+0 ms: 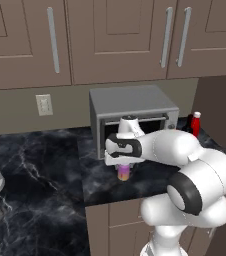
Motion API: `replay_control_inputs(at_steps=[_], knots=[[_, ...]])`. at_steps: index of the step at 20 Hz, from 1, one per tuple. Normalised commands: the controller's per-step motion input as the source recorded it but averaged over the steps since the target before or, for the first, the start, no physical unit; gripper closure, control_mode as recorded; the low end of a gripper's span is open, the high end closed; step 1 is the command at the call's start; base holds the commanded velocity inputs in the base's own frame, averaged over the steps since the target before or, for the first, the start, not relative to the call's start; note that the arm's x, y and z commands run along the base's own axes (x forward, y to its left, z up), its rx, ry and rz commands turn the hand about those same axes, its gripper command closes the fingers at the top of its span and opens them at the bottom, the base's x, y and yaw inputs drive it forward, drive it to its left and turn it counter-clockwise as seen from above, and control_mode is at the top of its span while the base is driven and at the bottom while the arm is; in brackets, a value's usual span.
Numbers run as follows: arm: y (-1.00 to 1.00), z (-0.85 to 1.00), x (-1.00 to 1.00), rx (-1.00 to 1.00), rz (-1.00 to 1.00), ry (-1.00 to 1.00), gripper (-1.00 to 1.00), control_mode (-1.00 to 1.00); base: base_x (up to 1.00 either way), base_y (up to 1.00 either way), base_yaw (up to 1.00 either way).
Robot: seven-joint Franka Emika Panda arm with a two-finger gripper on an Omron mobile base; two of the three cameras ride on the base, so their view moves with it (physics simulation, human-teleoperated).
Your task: Move the drinks to the dining counter.
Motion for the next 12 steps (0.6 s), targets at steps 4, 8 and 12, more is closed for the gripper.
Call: replay_control_inputs(at_steps=[4, 8, 12], knots=[[0.0, 0.0, 0.0, 0.0, 0.0, 0.0, 1.0, -1.0, 0.0, 0.0, 0.0], [-0.01, 0.15, -0.09, 0.0, 0.0, 0.0, 1.0, -1.0, 0.0, 0.0, 0.0], [-0.27, 0.33, -0.58, 0.0, 0.0, -0.02, 1.0, -1.0, 0.0, 0.0, 0.0]])
